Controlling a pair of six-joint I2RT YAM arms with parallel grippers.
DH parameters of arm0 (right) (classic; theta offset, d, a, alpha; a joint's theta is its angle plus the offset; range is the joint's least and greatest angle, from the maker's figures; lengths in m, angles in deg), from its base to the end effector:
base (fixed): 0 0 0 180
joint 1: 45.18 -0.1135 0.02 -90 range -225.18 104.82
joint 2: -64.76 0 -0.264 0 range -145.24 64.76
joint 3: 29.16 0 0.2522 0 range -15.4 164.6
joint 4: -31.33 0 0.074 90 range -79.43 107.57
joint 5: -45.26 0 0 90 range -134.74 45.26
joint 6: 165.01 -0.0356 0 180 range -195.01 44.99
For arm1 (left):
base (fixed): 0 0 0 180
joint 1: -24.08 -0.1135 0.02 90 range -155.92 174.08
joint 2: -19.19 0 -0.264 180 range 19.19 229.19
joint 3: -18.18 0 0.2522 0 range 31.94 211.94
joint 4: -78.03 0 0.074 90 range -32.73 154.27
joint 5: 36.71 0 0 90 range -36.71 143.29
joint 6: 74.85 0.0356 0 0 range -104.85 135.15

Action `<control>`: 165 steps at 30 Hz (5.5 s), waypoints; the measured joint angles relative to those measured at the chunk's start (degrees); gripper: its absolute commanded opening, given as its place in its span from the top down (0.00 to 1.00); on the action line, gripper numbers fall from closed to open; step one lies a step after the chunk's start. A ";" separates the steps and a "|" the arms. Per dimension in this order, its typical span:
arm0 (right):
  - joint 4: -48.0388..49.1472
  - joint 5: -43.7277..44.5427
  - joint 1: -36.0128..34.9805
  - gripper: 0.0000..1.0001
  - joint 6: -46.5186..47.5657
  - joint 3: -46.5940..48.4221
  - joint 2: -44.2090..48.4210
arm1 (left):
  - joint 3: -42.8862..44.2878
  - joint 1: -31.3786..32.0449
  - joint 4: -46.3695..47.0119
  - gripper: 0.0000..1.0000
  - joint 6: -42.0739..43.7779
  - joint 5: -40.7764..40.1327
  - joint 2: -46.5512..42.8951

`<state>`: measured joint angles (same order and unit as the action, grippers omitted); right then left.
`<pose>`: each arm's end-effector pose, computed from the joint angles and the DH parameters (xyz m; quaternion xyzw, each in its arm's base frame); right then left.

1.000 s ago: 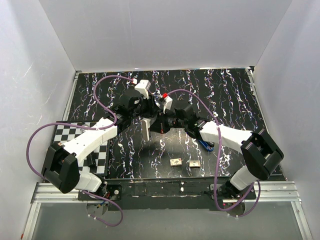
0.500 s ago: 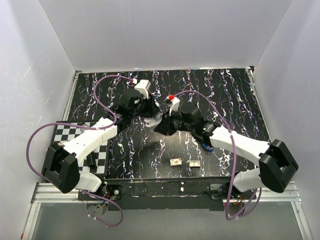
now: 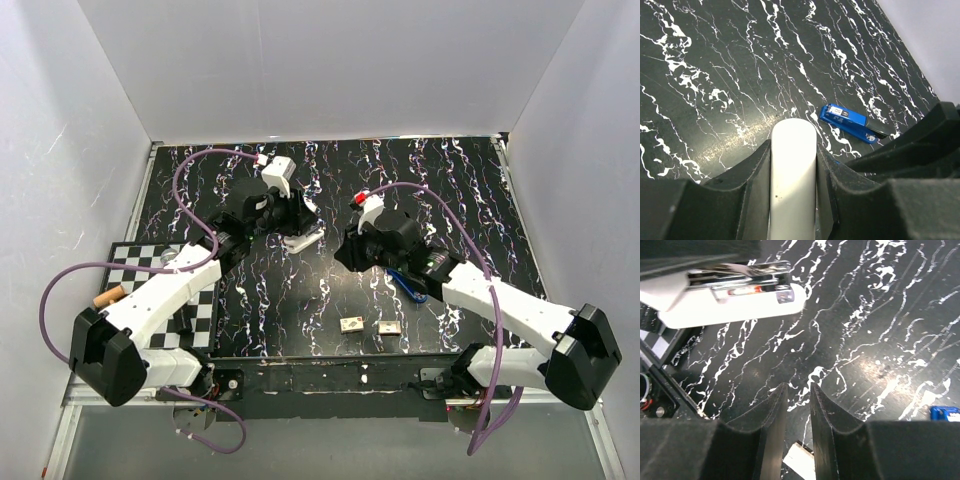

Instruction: Unload the staples from the stapler

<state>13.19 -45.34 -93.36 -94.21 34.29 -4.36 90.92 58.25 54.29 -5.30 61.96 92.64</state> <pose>0.1845 0.2068 0.2910 -0.2124 0.8104 0.3065 0.4519 0.2422 -0.1709 0.3182 0.1408 0.8275 -0.3041 0.4505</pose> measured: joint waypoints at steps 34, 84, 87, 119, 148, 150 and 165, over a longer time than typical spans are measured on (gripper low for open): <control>-10.47 -1.40 0.00 0.62 4.39 13.29 10.60 | -1.42 1.20 0.11 1.00 8.59 32.50 -5.46; -11.85 -8.02 0.00 0.62 3.96 12.31 9.94 | -1.40 2.01 2.75 1.00 4.63 34.21 -5.27; -11.06 -7.52 0.00 0.62 3.93 11.85 9.94 | -1.40 1.92 2.75 1.00 4.11 34.16 -5.27; 17.70 0.07 0.07 0.62 1.51 -1.77 12.70 | -3.30 -0.72 15.91 1.00 -16.48 32.50 -5.22; 11.80 7.76 -0.20 0.62 3.65 -5.73 7.85 | -1.57 2.10 7.43 1.00 -9.03 30.42 -6.54; 9.60 8.13 -0.17 0.62 3.76 -6.69 6.38 | -1.05 2.78 7.15 1.00 -8.11 31.12 -7.93; 5.81 8.85 -0.17 0.62 3.98 -6.75 6.01 | 0.00 2.80 -2.54 1.00 -0.81 22.53 -9.53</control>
<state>19.00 -36.49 -93.54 -90.23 27.54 1.65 90.92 61.05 51.76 -6.11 84.49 83.11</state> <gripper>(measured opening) 0.382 0.317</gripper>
